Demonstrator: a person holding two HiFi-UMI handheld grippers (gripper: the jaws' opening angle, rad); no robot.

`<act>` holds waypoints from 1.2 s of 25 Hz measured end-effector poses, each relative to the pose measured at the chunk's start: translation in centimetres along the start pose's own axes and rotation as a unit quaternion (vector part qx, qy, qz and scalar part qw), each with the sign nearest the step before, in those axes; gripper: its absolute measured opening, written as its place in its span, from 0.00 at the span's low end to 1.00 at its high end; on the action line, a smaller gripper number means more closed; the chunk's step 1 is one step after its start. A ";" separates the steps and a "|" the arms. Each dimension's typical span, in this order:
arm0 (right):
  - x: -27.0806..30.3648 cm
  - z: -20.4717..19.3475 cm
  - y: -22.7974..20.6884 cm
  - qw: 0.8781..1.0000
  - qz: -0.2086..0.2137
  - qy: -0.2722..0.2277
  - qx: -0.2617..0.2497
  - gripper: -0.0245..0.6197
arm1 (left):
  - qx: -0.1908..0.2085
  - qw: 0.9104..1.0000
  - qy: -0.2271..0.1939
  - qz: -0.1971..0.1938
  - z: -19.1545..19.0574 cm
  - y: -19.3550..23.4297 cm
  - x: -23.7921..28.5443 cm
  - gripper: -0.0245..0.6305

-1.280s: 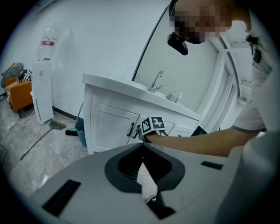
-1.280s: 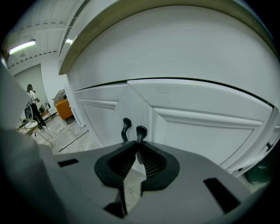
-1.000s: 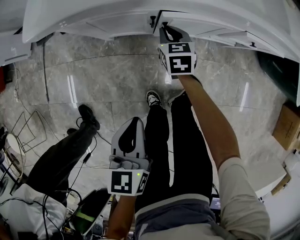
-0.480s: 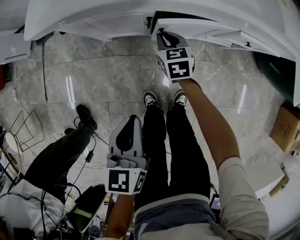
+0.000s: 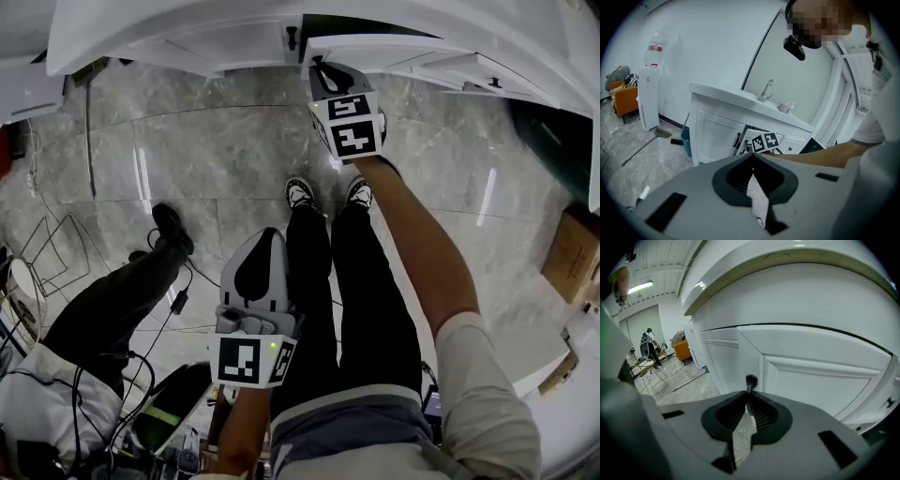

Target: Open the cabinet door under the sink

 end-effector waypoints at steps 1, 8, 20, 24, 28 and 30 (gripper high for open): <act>-0.1 -0.1 0.0 1.000 0.000 0.000 0.000 0.11 | 0.000 1.000 0.000 0.000 -0.1 0.0 -0.1 0.04; -0.7 -0.8 0.3 1.000 0.005 -0.001 -0.003 0.11 | -0.012 1.000 -0.004 -0.002 0.3 0.0 -0.3 0.04; -2.7 -2.3 0.9 1.000 0.015 0.000 -0.022 0.11 | -0.008 1.000 -0.011 0.005 0.4 0.4 -1.4 0.04; -3.5 -2.9 1.0 1.000 0.022 0.001 -0.023 0.11 | -0.006 1.000 -0.010 0.002 0.1 0.1 -1.6 0.04; -4.3 -3.6 1.2 0.999 0.036 0.000 -0.035 0.11 | -0.003 1.000 -0.008 0.004 0.0 -0.1 -1.8 0.04; -4.5 -3.7 1.2 0.999 0.041 0.000 -0.036 0.11 | -0.002 1.000 -0.008 0.005 -0.1 -0.4 -1.7 0.04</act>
Point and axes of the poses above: the fingertips, and each gripper's own axes: x forward along the fingers, y to its left, z out of its top, the point moved 1 cm from there along -x, backward along the fingers, and after that the axes turned 4 degrees about -y, right-handed, at the moved point
